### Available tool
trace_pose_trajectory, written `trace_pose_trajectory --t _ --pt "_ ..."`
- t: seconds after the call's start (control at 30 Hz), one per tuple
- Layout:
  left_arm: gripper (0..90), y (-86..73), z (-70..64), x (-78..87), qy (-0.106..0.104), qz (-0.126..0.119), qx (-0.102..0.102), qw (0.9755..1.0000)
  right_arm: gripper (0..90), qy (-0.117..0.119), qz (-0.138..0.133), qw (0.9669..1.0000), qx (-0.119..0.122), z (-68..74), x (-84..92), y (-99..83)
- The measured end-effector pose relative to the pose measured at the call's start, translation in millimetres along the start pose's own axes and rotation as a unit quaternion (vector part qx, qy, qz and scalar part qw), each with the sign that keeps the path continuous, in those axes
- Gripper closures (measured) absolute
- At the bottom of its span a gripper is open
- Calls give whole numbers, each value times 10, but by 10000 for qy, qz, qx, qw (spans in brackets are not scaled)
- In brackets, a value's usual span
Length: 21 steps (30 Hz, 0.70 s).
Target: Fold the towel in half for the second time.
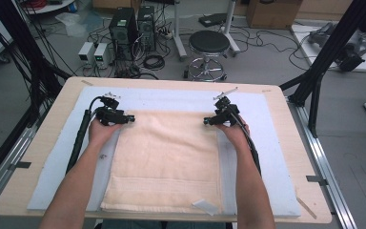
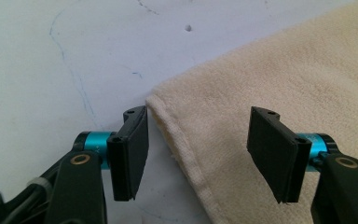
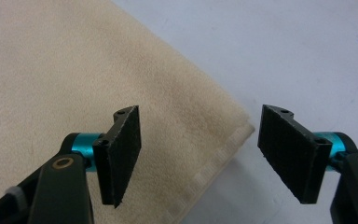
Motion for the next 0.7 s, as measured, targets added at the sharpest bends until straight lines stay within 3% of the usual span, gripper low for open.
trace_pose_trajectory --t 0.23,0.4,0.47,0.6,0.7 --pt "382 -21 10 -51 23 39 26 10000 296 -53 62 10000 -10 -17 -13 -17" --pt "452 -23 28 -57 115 16 120 9999 357 137 198 9996 -175 -18 -83 -63" --pt "544 -21 29 -51 74 13 164 9998 433 145 157 9996 -207 -10 -89 -54" --pt "776 -20 -35 -72 -118 -5 169 9998 675 413 234 9987 -167 62 -78 -29" --pt "818 -12 -47 -54 -107 -7 126 9999 756 566 225 9981 -109 98 -44 -13"
Point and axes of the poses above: each handheld gripper's, and its own axes: x roughly backward along the jaws, y roughly out of its top, z roughly to its left, the point moved 5 cm from there along -x, roughly forward along the jaws, and after that the axes turned 2 degrees about x, right-handed, at the moved point
